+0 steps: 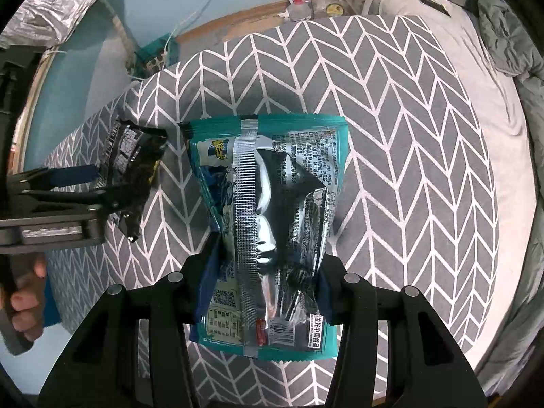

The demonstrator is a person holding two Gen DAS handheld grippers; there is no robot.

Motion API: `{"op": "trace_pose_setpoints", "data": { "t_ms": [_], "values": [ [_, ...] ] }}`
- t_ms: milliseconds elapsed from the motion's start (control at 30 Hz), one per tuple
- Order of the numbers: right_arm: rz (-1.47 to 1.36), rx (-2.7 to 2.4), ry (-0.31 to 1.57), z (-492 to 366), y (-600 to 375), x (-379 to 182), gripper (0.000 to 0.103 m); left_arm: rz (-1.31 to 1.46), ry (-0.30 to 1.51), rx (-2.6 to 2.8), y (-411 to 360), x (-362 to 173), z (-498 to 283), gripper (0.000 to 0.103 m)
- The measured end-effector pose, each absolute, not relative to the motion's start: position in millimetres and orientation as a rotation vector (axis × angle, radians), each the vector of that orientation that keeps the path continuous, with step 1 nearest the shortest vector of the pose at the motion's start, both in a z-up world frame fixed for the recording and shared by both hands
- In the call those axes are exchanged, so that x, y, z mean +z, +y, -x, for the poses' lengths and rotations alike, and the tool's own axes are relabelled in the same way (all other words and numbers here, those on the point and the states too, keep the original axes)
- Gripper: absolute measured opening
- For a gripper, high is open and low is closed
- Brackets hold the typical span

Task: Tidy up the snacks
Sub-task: 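Grasp the black printed packet with the left tool while the right tool holds its bag, then lift both packets and carry them over the cardboard box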

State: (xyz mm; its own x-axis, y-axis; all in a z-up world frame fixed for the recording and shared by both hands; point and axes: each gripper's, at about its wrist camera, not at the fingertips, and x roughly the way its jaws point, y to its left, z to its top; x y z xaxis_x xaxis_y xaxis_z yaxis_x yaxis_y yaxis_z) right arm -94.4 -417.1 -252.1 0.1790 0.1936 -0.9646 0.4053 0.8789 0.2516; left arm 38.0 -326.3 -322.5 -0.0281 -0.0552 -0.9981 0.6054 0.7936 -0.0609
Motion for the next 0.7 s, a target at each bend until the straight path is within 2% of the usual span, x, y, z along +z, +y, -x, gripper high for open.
{"op": "trace_pose_setpoints", "data": {
  "t_ms": [200,367,533,700],
  "values": [
    [-0.503,-0.142,1.393,85,-408,-246,0.048,-0.435,1.581,-0.513,-329,-345,-48,0.097],
    [-0.488,-0.132,1.390,81,-410,-241,0.048,-0.393,1.552,-0.473,-325,-348,-57,0.097],
    [-0.477,-0.133,1.384,76,-406,-241,0.048,-0.478,1.510,-0.458,-328,-343,-55,0.072],
    [-0.460,-0.132,1.386,67,-400,-237,0.048,-0.511,1.489,-0.446,-324,-338,-51,0.071]
  ]
}}
